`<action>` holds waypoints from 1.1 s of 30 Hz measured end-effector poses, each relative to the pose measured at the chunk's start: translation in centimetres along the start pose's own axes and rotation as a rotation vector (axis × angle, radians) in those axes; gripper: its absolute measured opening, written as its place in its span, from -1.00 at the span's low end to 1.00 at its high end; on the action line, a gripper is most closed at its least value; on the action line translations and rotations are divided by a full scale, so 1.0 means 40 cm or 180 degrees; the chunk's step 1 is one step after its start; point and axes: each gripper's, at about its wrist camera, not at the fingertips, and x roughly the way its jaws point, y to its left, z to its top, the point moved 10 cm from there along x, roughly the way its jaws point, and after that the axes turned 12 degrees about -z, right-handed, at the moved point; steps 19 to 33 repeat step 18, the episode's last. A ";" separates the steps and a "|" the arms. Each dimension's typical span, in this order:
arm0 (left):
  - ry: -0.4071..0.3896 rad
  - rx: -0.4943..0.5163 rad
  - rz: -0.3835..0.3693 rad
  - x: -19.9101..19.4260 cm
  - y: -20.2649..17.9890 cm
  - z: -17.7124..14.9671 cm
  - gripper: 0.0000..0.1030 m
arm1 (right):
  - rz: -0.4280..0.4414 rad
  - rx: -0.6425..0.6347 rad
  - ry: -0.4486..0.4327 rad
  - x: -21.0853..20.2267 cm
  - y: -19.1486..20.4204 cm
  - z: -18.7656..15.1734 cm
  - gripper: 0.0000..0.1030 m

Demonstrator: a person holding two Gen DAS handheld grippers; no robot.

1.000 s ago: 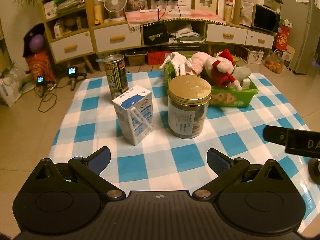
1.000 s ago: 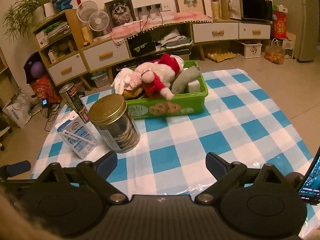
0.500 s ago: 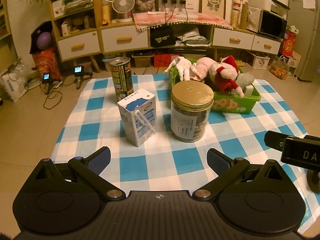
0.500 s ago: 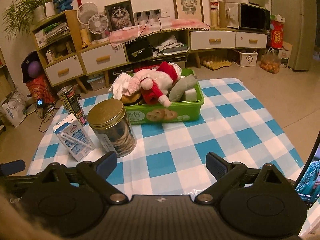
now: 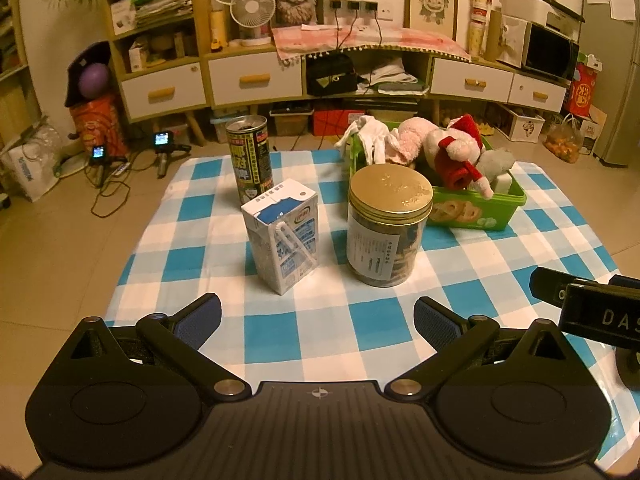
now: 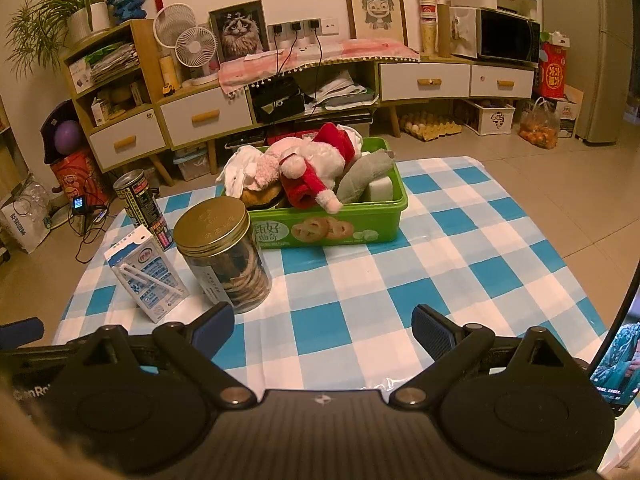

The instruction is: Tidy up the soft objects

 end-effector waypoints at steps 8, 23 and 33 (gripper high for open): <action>0.0020 -0.0015 -0.0024 0.002 0.000 -0.002 0.90 | -0.0002 -0.0016 0.0009 0.000 0.006 -0.001 0.45; 0.0027 -0.0003 -0.0021 0.006 -0.001 -0.007 0.90 | -0.0006 -0.0018 0.0017 0.002 0.007 -0.003 0.45; 0.0027 -0.0003 -0.0021 0.006 -0.001 -0.007 0.90 | -0.0006 -0.0018 0.0017 0.002 0.007 -0.003 0.45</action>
